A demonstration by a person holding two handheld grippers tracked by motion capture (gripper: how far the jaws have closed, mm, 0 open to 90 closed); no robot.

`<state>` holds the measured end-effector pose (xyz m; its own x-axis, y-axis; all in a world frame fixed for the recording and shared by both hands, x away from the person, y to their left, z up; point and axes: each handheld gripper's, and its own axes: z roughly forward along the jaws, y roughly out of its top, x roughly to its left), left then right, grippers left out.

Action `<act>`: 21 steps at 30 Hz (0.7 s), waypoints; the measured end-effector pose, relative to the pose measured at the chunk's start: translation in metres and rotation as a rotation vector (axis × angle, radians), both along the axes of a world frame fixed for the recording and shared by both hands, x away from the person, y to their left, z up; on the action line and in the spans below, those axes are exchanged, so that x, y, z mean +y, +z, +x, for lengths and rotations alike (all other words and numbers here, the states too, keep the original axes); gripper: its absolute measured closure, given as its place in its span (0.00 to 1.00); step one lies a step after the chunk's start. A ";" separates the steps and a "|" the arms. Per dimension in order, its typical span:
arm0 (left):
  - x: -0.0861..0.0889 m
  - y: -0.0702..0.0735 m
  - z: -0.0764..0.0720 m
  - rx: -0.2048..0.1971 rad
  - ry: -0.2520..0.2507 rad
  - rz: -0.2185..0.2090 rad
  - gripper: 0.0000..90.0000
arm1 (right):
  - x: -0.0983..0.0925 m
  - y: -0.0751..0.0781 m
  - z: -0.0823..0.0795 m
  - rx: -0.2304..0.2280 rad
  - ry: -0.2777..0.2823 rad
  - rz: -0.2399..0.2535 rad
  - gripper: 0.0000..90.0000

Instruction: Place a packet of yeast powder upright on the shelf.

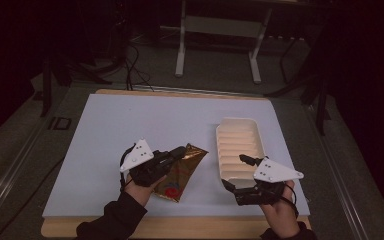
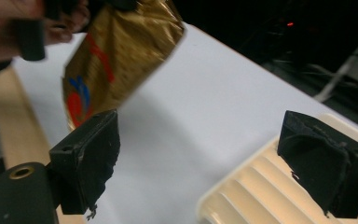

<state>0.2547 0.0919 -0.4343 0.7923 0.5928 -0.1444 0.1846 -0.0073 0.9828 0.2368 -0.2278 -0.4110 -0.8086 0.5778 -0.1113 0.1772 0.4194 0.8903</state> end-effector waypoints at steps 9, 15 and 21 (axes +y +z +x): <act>-0.006 -0.002 -0.003 -0.023 0.011 -0.009 0.98 | 0.016 0.013 0.022 0.172 0.036 0.101 0.11; -0.009 -0.001 -0.004 -0.024 -0.002 -0.035 0.98 | 0.032 0.016 0.030 0.228 0.088 0.098 0.15; -0.011 0.001 -0.008 -0.036 -0.036 -0.049 0.98 | 0.046 0.020 0.040 0.229 0.124 0.052 0.21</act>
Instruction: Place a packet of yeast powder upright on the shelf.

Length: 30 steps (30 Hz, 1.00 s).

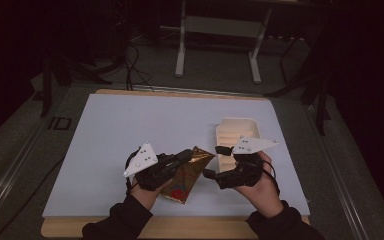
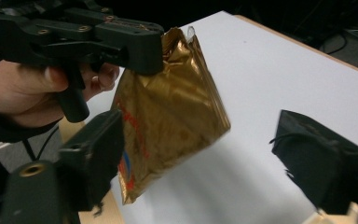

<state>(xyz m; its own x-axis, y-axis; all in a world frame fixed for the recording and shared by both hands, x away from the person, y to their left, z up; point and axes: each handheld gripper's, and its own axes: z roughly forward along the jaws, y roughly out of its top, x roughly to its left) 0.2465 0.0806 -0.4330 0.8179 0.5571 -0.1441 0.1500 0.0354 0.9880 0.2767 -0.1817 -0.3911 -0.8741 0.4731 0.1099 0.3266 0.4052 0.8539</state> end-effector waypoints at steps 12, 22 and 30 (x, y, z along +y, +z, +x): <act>-0.002 0.001 -0.002 -0.019 -0.024 -0.015 0.98 | 0.009 0.006 0.015 0.084 0.112 -0.046 0.57; -0.003 0.000 -0.001 -0.021 -0.035 -0.011 0.98 | 0.017 0.007 0.018 0.128 0.196 -0.139 0.85; -0.002 -0.001 0.003 0.003 -0.077 -0.008 0.92 | 0.014 0.007 0.023 0.157 0.221 -0.176 0.90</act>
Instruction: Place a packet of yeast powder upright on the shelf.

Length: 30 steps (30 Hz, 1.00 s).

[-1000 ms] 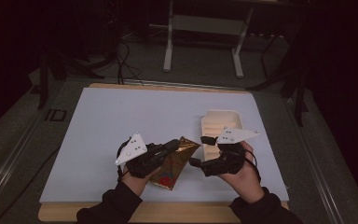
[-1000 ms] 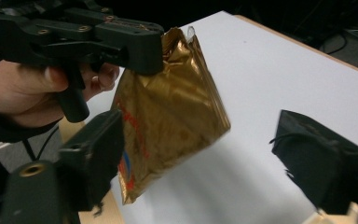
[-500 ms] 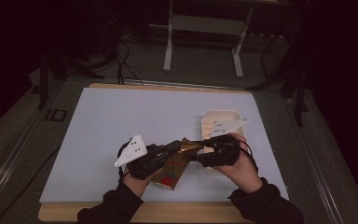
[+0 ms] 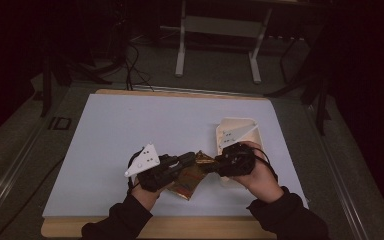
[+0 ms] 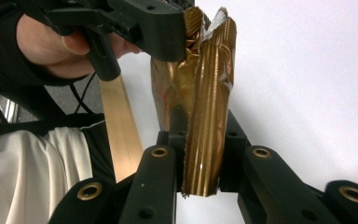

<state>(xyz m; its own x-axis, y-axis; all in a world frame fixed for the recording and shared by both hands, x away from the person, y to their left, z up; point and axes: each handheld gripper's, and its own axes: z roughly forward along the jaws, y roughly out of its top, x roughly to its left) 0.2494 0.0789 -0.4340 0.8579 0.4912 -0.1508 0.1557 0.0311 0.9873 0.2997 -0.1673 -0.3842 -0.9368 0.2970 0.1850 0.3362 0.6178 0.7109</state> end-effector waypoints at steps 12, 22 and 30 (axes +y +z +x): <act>0.021 0.013 -0.002 -0.026 -0.014 -0.020 0.34 | -0.016 0.016 0.014 -0.060 -0.017 -0.014 0.91; 0.048 0.001 0.000 0.081 0.094 0.041 0.09 | -0.031 0.034 0.031 -0.106 -0.042 -0.019 0.91; 0.069 -0.018 -0.001 0.130 0.133 0.090 0.07 | -0.046 0.055 0.045 -0.176 -0.057 -0.023 0.91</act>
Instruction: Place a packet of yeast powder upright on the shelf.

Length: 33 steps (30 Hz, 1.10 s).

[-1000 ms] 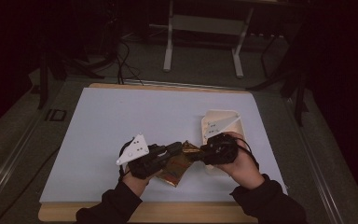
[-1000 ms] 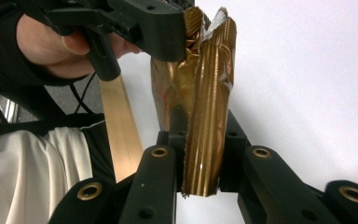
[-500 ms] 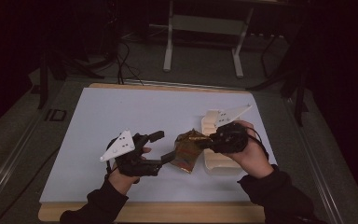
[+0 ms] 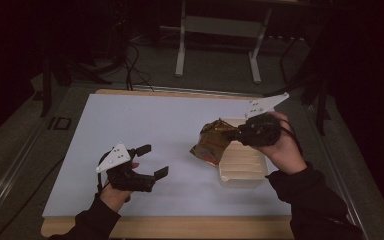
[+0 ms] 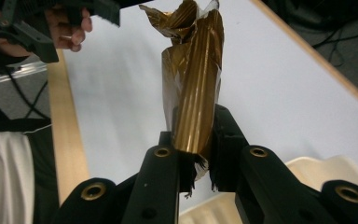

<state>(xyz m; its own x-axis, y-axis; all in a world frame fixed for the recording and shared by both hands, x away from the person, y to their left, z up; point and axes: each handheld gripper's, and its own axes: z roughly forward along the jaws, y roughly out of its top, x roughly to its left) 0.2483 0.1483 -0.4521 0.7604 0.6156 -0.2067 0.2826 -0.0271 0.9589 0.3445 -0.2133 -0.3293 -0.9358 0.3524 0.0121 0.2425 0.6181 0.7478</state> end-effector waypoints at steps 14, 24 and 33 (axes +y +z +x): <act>0.018 -0.027 -0.003 -0.073 0.019 0.057 0.06 | -0.035 0.015 0.032 -0.110 -0.027 -0.022 0.92; 0.025 -0.034 -0.004 -0.055 0.043 0.036 0.06 | -0.054 0.002 0.053 -0.166 -0.017 -0.085 0.92; 0.026 -0.036 -0.004 -0.041 0.043 0.037 0.06 | -0.064 -0.011 0.071 -0.160 -0.001 -0.158 0.92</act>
<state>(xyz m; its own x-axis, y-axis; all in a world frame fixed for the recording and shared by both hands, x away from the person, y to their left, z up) 0.2448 0.1739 -0.4886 0.7407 0.6543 -0.1525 0.2448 -0.0515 0.9682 0.4158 -0.2769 -0.3404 -0.9211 0.3388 -0.1917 0.1292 0.7307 0.6704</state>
